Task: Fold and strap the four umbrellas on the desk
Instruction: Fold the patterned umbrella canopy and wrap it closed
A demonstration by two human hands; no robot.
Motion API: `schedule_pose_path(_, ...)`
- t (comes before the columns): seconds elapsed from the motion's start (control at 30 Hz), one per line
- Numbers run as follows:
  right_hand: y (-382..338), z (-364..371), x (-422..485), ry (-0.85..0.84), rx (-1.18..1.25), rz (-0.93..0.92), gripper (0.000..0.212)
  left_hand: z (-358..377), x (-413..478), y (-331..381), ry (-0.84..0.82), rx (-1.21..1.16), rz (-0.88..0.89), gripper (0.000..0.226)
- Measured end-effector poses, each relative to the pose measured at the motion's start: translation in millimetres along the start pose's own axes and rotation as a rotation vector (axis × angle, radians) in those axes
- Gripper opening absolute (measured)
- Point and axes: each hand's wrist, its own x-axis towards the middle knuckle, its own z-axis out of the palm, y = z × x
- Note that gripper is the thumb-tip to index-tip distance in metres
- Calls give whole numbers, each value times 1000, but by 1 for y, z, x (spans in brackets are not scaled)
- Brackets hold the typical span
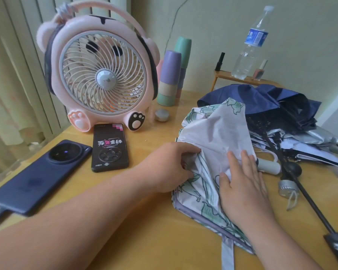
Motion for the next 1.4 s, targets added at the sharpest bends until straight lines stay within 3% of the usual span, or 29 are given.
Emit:
schedule_pose_path(0.2,-2,1,0,-9,-47,3,63,3,8,-6,-19,-124,-46,39)
schedule_pose_path(0.4,-2,3,2,-21,-71,3,63,5,11,-2,-1,-101,-40,32)
schedule_pose_path(0.57,2,3,4,-43,-94,-6,63,-21,3,-4,6,-204,-83,41)
schedule_pose_path(0.83,7,2,5,-88,-134,-34,67,-43,-15,-10,-228,-235,-148,32)
schedule_pose_path(0.97,7,1,6,-93,-142,-36,69,-32,-15,-4,-196,-444,-214,40)
schedule_pose_path(1.1,7,1,5,-86,-136,-37,69,-27,-15,-2,-180,-362,-212,43)
schedule_pose_path(1.27,9,3,6,-88,-129,-42,69,-41,-17,-12,-384,-212,-169,39)
schedule_pose_path(1.4,9,3,6,-81,-123,-41,69,-32,-15,-8,-262,-317,-150,46)
